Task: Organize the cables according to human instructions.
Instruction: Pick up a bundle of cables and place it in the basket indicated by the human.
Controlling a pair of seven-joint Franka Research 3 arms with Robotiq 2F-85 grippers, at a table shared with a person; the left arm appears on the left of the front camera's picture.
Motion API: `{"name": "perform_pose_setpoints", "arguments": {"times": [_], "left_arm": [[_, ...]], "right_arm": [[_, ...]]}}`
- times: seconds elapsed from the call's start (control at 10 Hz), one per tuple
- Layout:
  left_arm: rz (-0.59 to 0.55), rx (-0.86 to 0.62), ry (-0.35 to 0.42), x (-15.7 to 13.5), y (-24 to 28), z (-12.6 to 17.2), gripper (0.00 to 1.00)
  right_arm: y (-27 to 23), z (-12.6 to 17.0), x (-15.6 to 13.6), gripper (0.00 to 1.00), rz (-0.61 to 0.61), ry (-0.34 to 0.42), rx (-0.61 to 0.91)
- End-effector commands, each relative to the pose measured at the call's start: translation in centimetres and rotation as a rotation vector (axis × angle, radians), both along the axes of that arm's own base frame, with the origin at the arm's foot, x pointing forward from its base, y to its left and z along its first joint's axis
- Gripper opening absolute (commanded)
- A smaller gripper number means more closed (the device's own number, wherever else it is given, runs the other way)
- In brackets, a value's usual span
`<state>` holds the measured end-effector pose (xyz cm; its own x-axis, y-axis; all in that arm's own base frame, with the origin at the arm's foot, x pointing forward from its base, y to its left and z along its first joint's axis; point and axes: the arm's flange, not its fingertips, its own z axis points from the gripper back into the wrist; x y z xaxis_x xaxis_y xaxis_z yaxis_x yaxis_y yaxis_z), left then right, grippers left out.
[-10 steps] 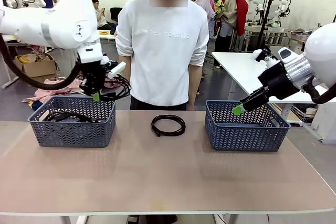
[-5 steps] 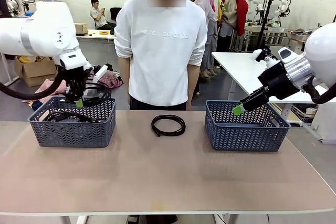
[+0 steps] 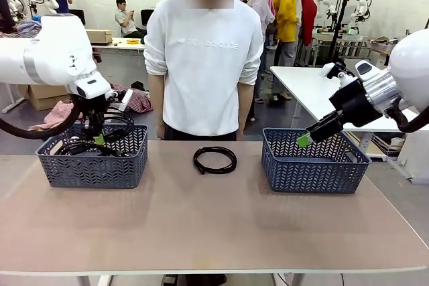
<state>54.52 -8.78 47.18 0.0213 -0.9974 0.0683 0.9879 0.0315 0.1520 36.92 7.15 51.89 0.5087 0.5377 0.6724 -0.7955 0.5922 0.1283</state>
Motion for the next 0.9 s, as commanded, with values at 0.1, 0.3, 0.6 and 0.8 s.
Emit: {"name": "perform_pose_setpoints", "arguments": {"times": [0.1, 0.3, 0.6, 0.8], "left_arm": [[0.034, -0.019, -0.024, 0.5, -0.5, -0.8, 0.0], [0.037, -0.032, -0.015, 0.5, -0.7, -0.9, 0.32], [0.064, -0.05, 0.008, 0.1, -0.7, 0.4, 0.64], [0.074, -0.051, 0.016, -0.2, -1.1, 1.2, 0.83]], "right_arm": [[0.0, -0.3, 0.3, 1.0, 0.023, -0.015, 0.029], [0.0, -0.3, 0.3, 1.0, 0.023, -0.015, 0.029], [0.0, -0.3, 0.3, 1.0, 0.023, -0.015, 0.029], [0.0, -0.3, 0.3, 1.0, 0.023, -0.015, 0.029]]}}
